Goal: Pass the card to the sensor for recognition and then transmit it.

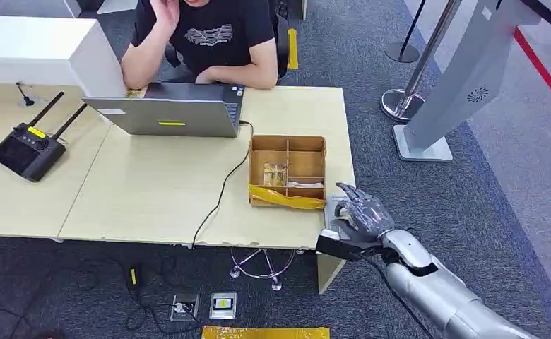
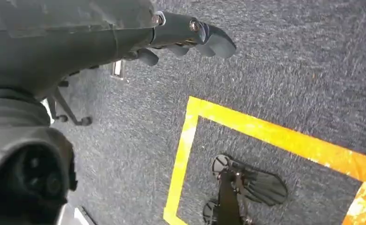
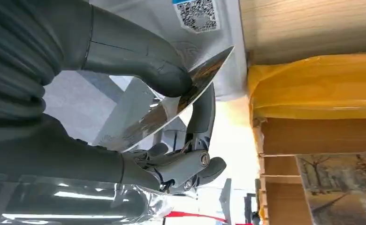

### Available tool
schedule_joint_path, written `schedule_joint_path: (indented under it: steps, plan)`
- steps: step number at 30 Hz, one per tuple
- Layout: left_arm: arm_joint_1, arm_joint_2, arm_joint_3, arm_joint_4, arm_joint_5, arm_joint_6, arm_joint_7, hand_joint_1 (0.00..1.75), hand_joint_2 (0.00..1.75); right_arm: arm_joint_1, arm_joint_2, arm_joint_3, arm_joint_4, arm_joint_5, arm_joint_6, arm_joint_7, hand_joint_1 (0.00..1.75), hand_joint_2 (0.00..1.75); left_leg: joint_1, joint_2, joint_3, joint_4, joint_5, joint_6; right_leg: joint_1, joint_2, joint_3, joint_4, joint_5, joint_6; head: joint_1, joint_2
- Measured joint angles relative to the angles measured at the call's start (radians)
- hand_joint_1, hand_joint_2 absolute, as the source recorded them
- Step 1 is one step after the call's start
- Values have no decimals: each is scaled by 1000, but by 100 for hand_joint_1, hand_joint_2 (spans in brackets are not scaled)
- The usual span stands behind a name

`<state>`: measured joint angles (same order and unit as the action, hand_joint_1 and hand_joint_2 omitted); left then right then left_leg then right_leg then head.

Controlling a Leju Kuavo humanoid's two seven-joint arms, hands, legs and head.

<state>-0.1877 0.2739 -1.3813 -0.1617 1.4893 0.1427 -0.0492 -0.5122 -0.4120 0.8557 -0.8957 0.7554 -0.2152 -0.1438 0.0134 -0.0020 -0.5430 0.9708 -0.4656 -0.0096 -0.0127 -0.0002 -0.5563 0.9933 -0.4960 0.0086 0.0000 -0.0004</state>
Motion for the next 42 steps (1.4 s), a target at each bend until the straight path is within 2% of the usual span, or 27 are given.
schedule_joint_path:
  steps: [10,23,30,33,37,42]
  plan:
    - [1,6,-1,0,-24,-15,3,0,0,-25,-58,-40,8,-77,7,-9,175,175,0,0,0,0,0,0,0,0,0,0,0,0,0,0]
    - [1,6,-1,0,-23,-17,5,0,0,-49,-85,-63,29,-90,5,-3,175,175,0,0,-1,0,0,0,0,0,0,0,0,0,0,0]
    - [2,13,-1,0,-24,-18,25,0,0,-106,-111,-81,114,-123,3,-56,175,175,0,0,-1,0,0,0,0,0,0,0,0,0,0,0]
    - [2,18,-1,0,-32,-27,26,0,0,-144,-115,-82,129,-123,10,-56,175,175,0,0,-1,0,0,0,0,0,0,0,1,1,0,0]
    - [1,20,-2,0,-53,-40,14,0,0,-242,-100,-81,132,-108,38,-52,175,175,0,1,-1,0,0,0,0,0,-1,1,1,0,0,0]
    - [-1,24,-15,0,-80,-51,-18,0,0,-358,-13,-78,133,-87,34,-76,175,175,0,1,-1,0,1,0,0,0,-1,3,1,0,0,0]
